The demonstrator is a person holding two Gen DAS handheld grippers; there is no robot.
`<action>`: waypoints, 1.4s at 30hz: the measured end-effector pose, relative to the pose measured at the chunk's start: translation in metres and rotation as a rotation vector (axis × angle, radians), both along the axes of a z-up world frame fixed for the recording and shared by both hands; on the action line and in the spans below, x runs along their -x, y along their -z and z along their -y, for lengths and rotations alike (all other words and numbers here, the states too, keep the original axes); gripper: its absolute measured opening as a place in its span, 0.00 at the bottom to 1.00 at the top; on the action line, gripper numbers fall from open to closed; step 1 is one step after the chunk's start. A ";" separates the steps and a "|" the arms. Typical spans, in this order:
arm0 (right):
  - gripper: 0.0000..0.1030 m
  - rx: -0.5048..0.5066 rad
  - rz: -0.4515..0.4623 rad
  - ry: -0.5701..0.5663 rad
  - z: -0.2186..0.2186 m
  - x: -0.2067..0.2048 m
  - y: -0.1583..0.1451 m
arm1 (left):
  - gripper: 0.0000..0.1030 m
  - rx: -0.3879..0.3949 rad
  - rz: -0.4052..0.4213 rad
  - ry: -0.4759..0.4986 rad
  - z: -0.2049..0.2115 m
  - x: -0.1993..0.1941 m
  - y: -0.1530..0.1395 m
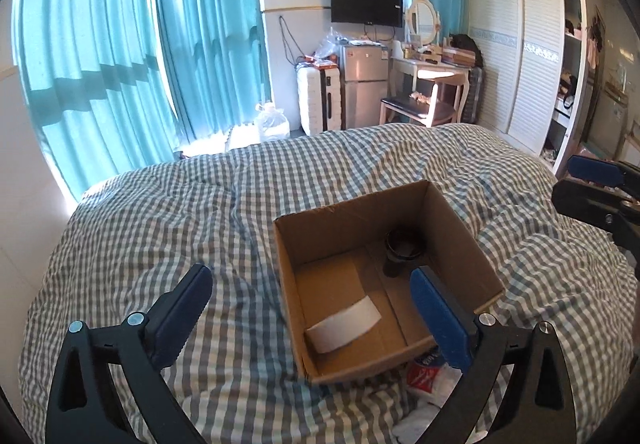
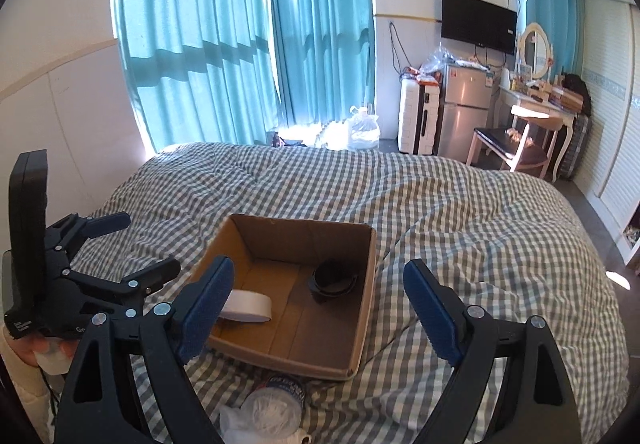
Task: Organize objects
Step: 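Grasp the blue-white Vinda tissue pack with the left gripper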
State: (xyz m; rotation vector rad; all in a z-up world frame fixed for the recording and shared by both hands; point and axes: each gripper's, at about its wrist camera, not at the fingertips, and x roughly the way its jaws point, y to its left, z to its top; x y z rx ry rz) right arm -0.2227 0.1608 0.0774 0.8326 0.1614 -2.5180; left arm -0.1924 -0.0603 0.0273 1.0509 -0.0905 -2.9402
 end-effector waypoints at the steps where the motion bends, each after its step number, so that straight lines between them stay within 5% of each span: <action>1: 0.84 -0.007 -0.010 -0.003 -0.001 -0.011 -0.002 | 0.99 0.002 -0.003 -0.007 -0.001 -0.007 0.000; 8: 0.84 -0.009 -0.007 -0.006 -0.005 -0.067 0.015 | 0.99 0.014 -0.010 -0.064 -0.009 -0.056 0.014; 18: 0.84 -0.035 0.084 0.002 -0.019 -0.111 0.076 | 0.99 0.001 0.082 -0.103 -0.019 -0.108 0.080; 29: 0.84 -0.011 0.220 0.075 -0.048 -0.119 0.133 | 0.99 0.002 0.180 0.026 -0.057 -0.130 0.132; 34: 0.84 -0.030 0.222 0.080 -0.042 -0.119 0.134 | 0.99 -0.096 0.286 0.120 -0.070 -0.124 0.164; 42: 0.84 -0.027 0.236 0.102 -0.043 -0.115 0.139 | 0.99 0.029 0.320 0.191 -0.100 -0.123 0.181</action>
